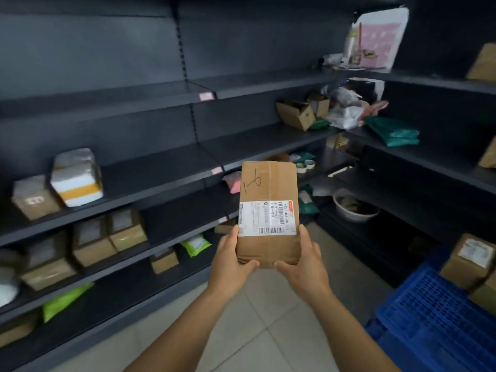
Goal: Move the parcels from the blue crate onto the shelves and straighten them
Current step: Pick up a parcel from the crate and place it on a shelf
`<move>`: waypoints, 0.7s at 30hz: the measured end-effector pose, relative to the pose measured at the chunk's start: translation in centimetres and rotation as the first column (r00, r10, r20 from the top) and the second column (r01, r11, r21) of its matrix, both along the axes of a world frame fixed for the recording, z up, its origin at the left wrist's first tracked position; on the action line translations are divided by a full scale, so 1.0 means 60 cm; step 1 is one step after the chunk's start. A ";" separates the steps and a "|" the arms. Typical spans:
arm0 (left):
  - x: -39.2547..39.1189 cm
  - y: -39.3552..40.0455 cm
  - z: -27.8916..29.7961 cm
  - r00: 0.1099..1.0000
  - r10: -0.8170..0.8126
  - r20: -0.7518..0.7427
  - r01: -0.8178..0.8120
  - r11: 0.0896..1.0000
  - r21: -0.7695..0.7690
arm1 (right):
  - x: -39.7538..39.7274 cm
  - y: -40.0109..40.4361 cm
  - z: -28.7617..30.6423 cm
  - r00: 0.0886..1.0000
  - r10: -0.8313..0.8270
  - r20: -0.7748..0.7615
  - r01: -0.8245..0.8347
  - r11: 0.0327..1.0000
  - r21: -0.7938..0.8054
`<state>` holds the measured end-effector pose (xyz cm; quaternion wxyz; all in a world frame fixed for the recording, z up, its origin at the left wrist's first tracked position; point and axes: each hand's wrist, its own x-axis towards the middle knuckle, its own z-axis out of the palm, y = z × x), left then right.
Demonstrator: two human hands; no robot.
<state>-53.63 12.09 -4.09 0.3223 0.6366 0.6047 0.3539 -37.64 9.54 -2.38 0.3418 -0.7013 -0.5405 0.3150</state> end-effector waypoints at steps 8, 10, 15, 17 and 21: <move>-0.186 0.021 -0.009 0.979 0.204 0.006 -0.203 0.978 -0.038 | -0.186 0.098 -0.012 0.971 0.240 0.005 -0.239 0.971 -0.028; -0.222 0.035 -0.009 0.966 0.258 -0.003 -0.258 0.965 -0.041 | -0.221 0.127 -0.015 0.957 0.291 0.006 -0.291 0.956 -0.029; -0.303 0.091 -0.008 0.928 0.371 -0.023 -0.372 0.927 -0.060 | -0.303 0.212 -0.013 0.914 0.403 0.039 -0.401 0.914 -0.050; -0.332 0.126 -0.008 0.908 0.416 -0.043 -0.418 0.904 -0.085 | -0.332 0.254 -0.011 0.893 0.448 0.046 -0.445 0.893 -0.061; -0.385 0.210 -0.009 0.884 0.464 -0.060 -0.468 0.878 -0.098 | -0.383 0.354 -0.011 0.835 0.550 0.032 -0.548 0.835 -0.053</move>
